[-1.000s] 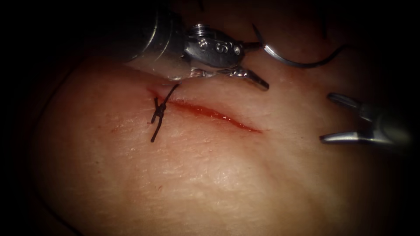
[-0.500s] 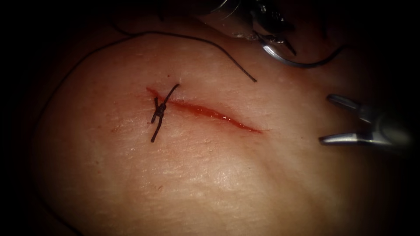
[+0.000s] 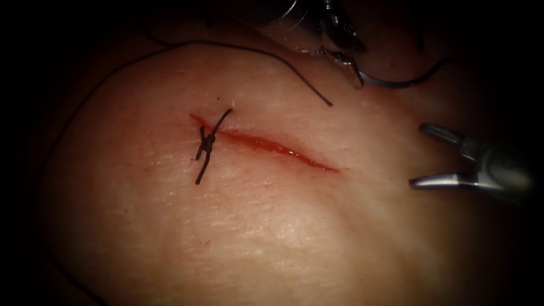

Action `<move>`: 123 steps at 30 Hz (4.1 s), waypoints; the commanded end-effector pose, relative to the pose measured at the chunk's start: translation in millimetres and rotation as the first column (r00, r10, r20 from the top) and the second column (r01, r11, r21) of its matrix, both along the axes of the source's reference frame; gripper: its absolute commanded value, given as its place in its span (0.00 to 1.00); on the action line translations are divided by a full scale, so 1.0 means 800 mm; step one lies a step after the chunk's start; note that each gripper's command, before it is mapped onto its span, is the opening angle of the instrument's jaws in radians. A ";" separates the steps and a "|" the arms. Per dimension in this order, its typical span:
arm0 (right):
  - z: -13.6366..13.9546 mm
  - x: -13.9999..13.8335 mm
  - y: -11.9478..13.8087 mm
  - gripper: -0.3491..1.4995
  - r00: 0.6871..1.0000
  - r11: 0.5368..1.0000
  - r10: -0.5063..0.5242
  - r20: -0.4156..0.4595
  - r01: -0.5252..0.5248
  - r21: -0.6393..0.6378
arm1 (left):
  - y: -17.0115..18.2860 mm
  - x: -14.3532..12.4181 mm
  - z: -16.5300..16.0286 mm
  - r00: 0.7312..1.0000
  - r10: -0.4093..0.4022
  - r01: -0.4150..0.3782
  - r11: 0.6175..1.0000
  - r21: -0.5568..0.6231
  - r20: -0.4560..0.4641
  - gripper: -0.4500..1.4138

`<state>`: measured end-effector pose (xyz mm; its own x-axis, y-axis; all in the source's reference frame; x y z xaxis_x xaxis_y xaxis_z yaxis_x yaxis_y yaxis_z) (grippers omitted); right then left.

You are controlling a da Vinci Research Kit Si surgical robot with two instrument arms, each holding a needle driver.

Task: Wound Closure
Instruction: Pick up the needle with the left gripper, then transfer the needle to the right gripper, then readjust the position of the needle using the left gripper

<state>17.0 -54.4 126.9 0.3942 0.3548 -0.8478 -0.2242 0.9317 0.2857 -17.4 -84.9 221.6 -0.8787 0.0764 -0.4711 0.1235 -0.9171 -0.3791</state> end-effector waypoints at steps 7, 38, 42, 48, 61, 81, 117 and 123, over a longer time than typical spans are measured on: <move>0.0009 0.0017 -0.0004 0.58 1.000 1.000 -0.004 -0.013 0.004 0.001 | 0.0008 0.0006 0.0015 0.998 0.045 -0.046 0.999 -0.005 -0.044 0.57; 0.0017 0.0037 -0.0003 0.59 0.990 0.993 0.108 -0.092 -0.104 0.047 | -0.0055 0.0100 -0.0074 0.996 -0.088 0.086 0.992 -0.097 -0.017 0.00; 0.0024 0.0040 0.0002 0.65 0.981 0.984 0.158 -0.108 -0.147 0.102 | -0.0078 0.0129 -0.0108 0.994 -0.109 0.109 0.986 -0.129 0.009 0.00; 0.0030 0.0045 0.0011 0.68 0.947 0.929 0.291 -0.139 -0.245 0.277 | -0.0114 0.0156 -0.0142 0.987 -0.147 0.156 0.973 -0.173 0.063 0.00; 0.0058 0.0066 0.0054 0.76 0.940 0.876 0.284 -0.191 -0.173 0.451 | -0.0181 0.0189 -0.0138 0.970 -0.184 0.223 0.932 -0.284 0.156 0.00; 0.0074 0.0133 0.0084 0.78 0.936 0.878 0.246 -0.252 -0.106 0.467 | -0.0208 0.0197 -0.0146 0.959 -0.203 0.258 0.916 -0.308 0.199 0.00; 0.0068 0.0147 0.0087 0.00 0.953 0.956 0.096 -0.288 -0.008 0.294 | -0.0168 0.0180 -0.0245 0.873 -0.420 0.398 0.907 0.138 0.247 0.88; 0.0052 0.0153 0.0081 0.00 0.952 0.990 -0.029 -0.304 0.069 0.121 | -0.0125 0.0183 -0.0274 0.841 -0.509 0.457 0.850 0.263 0.182 0.89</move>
